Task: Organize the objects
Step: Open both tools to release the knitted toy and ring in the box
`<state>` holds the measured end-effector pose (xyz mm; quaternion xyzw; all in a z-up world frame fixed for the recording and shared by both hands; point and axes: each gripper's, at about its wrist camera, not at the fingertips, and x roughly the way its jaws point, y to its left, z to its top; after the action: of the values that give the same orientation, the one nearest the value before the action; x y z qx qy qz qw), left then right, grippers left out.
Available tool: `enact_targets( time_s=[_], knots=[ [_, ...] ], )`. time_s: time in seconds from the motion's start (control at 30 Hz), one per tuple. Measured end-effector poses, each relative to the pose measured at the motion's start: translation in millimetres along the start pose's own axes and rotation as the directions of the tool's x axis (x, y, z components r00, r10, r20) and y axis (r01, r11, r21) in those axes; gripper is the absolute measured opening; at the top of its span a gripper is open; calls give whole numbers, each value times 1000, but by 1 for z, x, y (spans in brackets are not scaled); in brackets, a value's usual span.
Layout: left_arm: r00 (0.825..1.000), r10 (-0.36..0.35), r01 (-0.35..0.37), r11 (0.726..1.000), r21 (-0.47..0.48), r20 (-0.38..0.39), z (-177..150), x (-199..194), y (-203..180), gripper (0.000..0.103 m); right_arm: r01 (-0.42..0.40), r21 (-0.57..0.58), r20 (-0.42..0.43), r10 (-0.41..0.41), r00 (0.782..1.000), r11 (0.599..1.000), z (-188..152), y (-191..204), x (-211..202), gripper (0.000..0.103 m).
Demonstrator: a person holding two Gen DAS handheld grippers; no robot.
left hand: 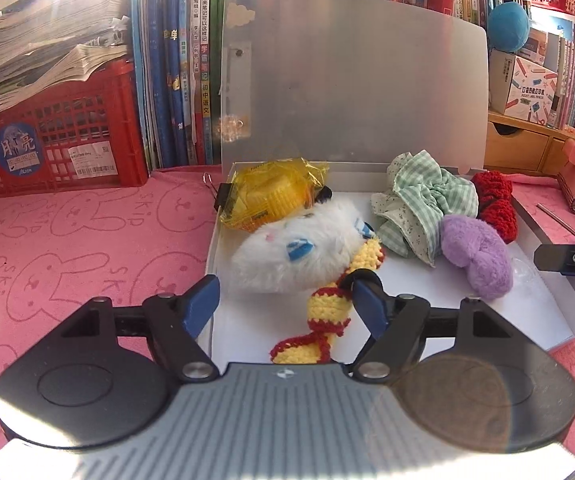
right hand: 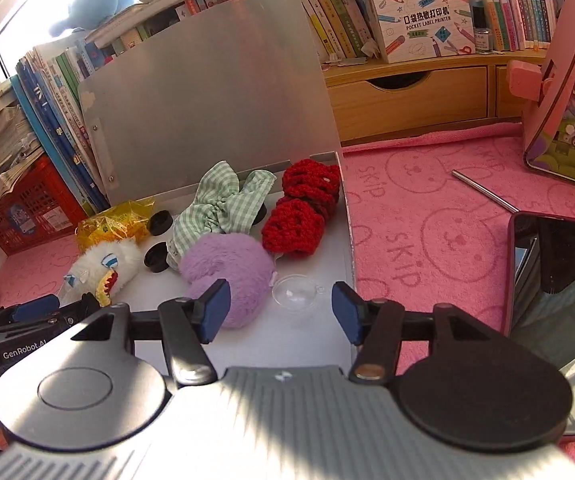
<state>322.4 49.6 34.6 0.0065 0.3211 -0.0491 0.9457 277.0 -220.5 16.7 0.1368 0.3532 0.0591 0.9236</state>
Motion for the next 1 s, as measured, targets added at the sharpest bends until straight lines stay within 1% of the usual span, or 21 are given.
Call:
enact_targets(
  time_s=[0.1,0.2,0.37,0.5,0.8,1.0],
  knots=[
    [1000,-2,2,1000,13,14,-1,-10,-2,84,-4,-27,4,4,1000,1000,-4,3,-7,73],
    [1000,0,0,1000,20,28,1,-18,-2,86,-7,-51,9,7,1000,999,-7,7,-15,74],
    [999,-16,16,1000,12,37,0,-32,1,86,-38,-59,18,39,999,998,-14,10,-30,75],
    [999,-36,34,999,28,39,-6,-47,0,86,-56,-88,24,58,998,995,-22,15,-43,76],
    [996,-80,79,996,53,31,-36,-82,-3,87,-131,-160,24,136,990,978,-50,28,-75,80],
    [993,-110,108,993,47,36,-60,-109,-1,87,-199,-232,25,210,977,952,-74,41,-98,85]
  ],
)
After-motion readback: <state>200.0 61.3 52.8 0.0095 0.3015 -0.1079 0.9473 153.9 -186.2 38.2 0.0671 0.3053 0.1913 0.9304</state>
